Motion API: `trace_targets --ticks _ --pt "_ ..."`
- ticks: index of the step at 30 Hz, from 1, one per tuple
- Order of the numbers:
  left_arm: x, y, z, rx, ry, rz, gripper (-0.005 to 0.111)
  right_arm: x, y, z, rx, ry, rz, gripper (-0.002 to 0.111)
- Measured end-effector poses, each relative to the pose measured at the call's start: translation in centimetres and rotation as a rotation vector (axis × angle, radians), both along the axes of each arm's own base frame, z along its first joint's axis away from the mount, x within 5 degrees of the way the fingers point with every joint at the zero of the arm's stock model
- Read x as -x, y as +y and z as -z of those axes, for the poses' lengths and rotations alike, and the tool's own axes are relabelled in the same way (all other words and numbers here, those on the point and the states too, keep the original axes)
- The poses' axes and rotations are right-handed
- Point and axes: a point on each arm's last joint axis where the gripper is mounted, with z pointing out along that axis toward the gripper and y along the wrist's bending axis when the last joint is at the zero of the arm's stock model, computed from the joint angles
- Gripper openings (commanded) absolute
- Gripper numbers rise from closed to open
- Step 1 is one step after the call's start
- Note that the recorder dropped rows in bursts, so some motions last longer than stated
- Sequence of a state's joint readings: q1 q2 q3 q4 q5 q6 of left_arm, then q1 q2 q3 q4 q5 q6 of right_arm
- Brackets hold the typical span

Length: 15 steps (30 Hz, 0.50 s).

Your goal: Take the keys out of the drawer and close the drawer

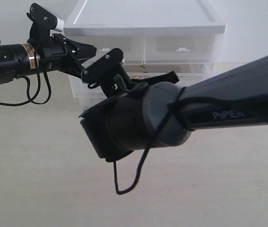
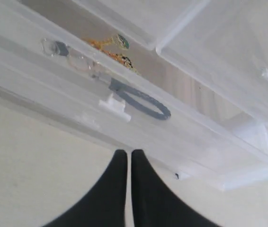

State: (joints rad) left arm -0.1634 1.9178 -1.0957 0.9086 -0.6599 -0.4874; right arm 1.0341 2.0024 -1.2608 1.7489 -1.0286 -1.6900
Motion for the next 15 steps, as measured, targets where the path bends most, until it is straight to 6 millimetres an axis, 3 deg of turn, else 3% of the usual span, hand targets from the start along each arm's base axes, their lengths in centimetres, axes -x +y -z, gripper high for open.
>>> trace_targets --ticks 7,15 --pt "0.0 0.0 0.2 -0.015 0.014 -0.013 0.004 0.6 -3.4 -2.5 -0.030 0.004 0.006 0.000" --pt "0.5 0.3 1.0 -0.030 0.050 -0.042 0.004 -2.7 -6.6 -4.8 -0.084 0.073 -0.181 0.000"
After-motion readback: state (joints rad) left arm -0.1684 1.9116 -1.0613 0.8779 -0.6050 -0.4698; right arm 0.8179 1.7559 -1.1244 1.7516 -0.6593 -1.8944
